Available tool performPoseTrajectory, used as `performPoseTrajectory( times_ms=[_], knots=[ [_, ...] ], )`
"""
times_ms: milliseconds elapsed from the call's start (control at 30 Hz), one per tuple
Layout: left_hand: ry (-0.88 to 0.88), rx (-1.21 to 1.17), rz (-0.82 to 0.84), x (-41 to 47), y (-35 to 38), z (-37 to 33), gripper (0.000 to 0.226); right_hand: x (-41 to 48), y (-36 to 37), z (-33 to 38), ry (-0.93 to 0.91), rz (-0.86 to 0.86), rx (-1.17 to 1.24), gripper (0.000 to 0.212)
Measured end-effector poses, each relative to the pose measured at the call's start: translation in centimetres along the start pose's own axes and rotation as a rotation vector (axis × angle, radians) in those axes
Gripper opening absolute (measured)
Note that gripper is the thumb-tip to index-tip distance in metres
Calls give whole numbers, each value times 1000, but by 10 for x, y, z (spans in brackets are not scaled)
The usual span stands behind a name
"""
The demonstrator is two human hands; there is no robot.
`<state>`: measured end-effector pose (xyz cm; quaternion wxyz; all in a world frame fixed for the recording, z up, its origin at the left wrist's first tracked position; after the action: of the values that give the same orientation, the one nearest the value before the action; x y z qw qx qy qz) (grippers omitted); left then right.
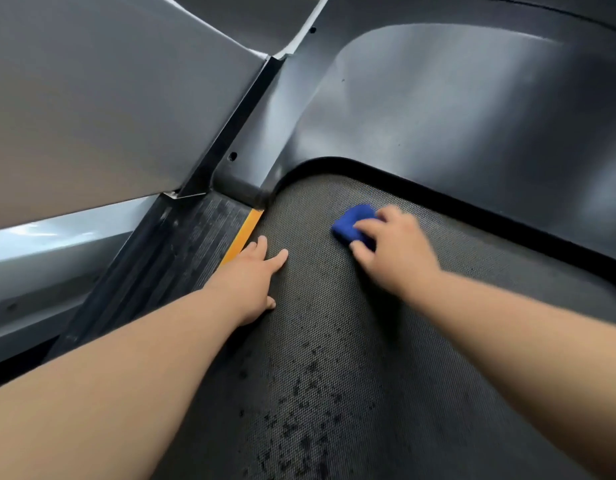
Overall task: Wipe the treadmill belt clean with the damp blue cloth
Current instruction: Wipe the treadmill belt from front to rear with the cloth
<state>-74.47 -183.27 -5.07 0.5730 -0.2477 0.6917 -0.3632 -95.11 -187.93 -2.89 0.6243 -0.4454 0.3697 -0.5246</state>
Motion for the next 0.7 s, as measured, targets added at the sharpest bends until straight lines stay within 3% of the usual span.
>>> performPoseTrajectory(
  times_ms=[100,167,200,267,333,367,500,600,633,700],
  knots=[
    [-19,-1,2,2,1,-1,91,-38,26,43,-332,149,85,25],
    [-19,-11,7,2,1,-2,90,-25,24,37,-431,136,54,29],
    [-18,-13,9,2,1,-2,89,-7,16,23,-363,62,45,27],
    [-29,-23,15,1,3,-1,89,31,-4,-22,-40,-62,-8,28],
    [-36,-20,17,2,4,-3,89,40,-11,-41,137,-50,-60,31],
    [-37,-18,17,3,4,-4,90,33,-9,-31,112,3,-63,31],
    [-39,-34,-11,3,4,-3,91,-41,21,41,-358,144,52,32],
    [-36,-78,-14,4,4,1,91,-26,19,33,-539,70,45,32],
    [-36,-91,-11,4,4,3,91,-10,13,26,-533,13,9,31],
    [-35,-96,-3,3,5,3,91,28,-2,2,-293,-101,-68,29]
  ],
)
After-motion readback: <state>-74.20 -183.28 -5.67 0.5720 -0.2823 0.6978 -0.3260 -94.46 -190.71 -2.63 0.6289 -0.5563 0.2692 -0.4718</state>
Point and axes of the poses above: each hand's wrist, its own x-axis towards the middle knuckle, its own y-axis out of the palm, z = x × y, the point moved 7 cm from there along x, towards the middle knuckle, and after that the axes turned 2 degrees about -z, right-handed, at the moved point
